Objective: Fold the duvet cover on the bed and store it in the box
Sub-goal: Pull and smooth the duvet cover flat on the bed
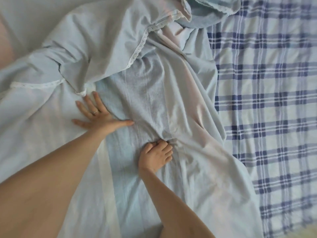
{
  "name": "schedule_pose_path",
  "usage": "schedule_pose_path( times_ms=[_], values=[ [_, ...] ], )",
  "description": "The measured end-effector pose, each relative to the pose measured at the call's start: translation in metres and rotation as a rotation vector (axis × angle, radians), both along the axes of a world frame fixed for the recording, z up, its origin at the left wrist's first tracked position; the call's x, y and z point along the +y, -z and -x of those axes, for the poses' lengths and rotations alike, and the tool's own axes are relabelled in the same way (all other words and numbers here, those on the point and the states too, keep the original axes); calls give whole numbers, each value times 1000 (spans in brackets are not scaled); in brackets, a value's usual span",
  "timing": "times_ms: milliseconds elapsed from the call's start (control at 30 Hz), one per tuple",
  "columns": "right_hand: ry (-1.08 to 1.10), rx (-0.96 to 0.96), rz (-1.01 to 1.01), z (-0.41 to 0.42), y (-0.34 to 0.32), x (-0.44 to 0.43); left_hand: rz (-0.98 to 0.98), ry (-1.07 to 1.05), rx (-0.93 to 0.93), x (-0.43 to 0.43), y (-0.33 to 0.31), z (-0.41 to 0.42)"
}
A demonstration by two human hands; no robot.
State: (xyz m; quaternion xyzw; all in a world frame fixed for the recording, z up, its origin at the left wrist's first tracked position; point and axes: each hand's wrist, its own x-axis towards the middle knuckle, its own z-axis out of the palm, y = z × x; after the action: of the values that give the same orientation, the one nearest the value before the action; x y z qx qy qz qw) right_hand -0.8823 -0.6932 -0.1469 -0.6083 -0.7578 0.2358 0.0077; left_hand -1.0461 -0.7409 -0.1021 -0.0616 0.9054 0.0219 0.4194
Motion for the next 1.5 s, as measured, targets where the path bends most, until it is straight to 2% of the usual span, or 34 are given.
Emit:
schedule_pose_path(
  times_ms=[67,133,167,233,267,333,400,433,533,633,733,833,933,1067,1133,1200,1267,1400,1500],
  values=[
    [-77,115,145,-11,-26,13,-11,4,-25,-4,-2,-1],
    [-216,301,385,-16,-65,59,-22,5,-69,-1,-6,1],
    [-267,392,371,-11,-84,91,-21,11,-87,2,-9,1],
    [-201,485,178,9,-100,163,-4,27,-113,6,-13,4],
    [-143,439,125,26,-99,198,3,23,-121,8,-15,4],
    [-101,215,184,57,-83,255,7,25,-146,9,-17,4],
    [-236,-30,315,80,-65,285,7,-9,-175,10,-23,1],
    [-275,-72,338,89,-59,293,5,-9,-181,11,-26,1],
    [-336,-20,255,108,-56,305,13,-7,-197,9,-34,2],
    [-235,73,134,127,-65,319,28,-32,-216,4,-35,-3],
    [-274,169,35,181,-86,330,39,-4,-218,7,-30,3],
    [-242,230,97,224,-95,331,25,-22,-179,14,-33,16],
    [-74,302,192,212,-81,334,11,-14,-191,12,-30,7],
    [-237,275,59,173,-78,327,16,-7,-210,9,-27,8],
    [-353,169,147,157,-75,327,11,-11,-220,9,-28,9],
    [-524,-38,319,145,-72,329,1,-11,-218,8,-28,7],
    [-571,-113,335,141,-72,332,-2,-15,-214,8,-27,6],
    [-247,134,270,140,-76,351,7,-1,-213,6,-27,5],
    [-288,153,137,139,-78,362,16,-9,-199,8,-30,6]
  ],
)
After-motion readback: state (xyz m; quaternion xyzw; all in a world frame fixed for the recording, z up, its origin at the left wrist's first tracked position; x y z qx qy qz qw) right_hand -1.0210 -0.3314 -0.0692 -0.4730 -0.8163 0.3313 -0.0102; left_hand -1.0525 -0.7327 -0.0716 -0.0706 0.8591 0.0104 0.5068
